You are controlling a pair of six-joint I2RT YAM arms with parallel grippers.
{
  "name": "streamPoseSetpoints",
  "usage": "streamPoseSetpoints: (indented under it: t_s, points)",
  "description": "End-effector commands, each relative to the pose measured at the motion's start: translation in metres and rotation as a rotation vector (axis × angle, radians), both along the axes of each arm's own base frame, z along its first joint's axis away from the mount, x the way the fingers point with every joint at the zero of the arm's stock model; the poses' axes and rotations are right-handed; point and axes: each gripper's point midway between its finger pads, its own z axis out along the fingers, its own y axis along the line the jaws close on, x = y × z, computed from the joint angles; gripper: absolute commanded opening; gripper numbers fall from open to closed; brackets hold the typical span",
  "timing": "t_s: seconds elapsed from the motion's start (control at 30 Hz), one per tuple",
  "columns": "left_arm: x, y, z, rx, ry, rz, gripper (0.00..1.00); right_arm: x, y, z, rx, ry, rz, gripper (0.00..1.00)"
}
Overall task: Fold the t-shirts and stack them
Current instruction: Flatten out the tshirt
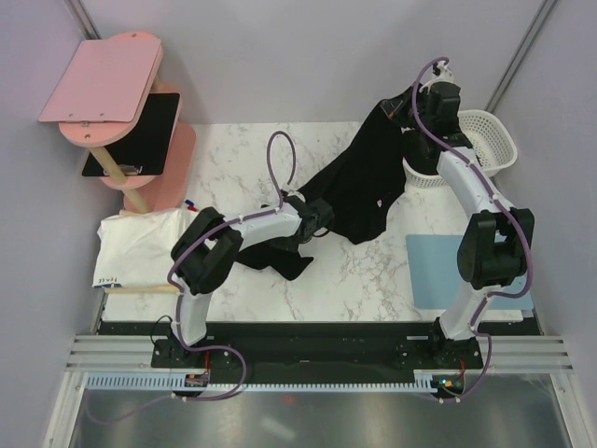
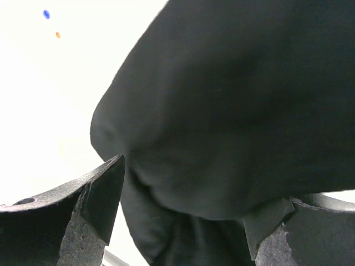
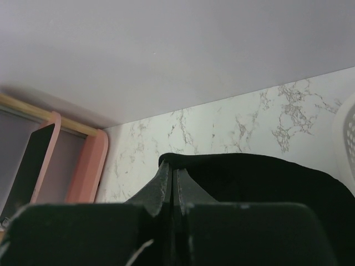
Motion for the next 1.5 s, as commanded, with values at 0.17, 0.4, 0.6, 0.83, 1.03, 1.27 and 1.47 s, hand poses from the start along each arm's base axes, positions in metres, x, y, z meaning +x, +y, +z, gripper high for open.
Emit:
streamPoseSetpoints:
  t_s: [0.17,0.4,0.6,0.83,1.03,1.27,1.47]
  points:
    - [-0.005,0.04,0.055,0.093,-0.149,0.102,0.85,-0.013,-0.001,0.035,0.01,-0.104,0.019,0.0]
    - [-0.008,0.069,0.05,0.152,-0.113,0.175,0.83,-0.017,-0.002,0.036,0.007,-0.107,0.023,0.0]
    - [-0.014,0.081,0.036,0.174,-0.044,0.198,0.81,-0.018,-0.006,0.038,0.014,-0.108,0.021,0.0]
    - [-0.032,0.08,0.028,0.124,0.041,0.194,0.77,-0.018,-0.009,0.038,0.025,-0.103,0.018,0.0]
    - [-0.053,0.092,0.022,0.128,0.098,0.211,0.71,-0.019,-0.01,0.038,0.032,-0.103,0.019,0.0]
    - [-0.051,0.103,0.034,0.141,0.09,0.267,0.02,-0.022,-0.013,0.037,0.033,-0.1,0.017,0.0]
    - [-0.023,0.111,0.064,0.148,0.01,0.284,0.02,-0.024,-0.016,0.038,0.034,-0.1,0.011,0.0]
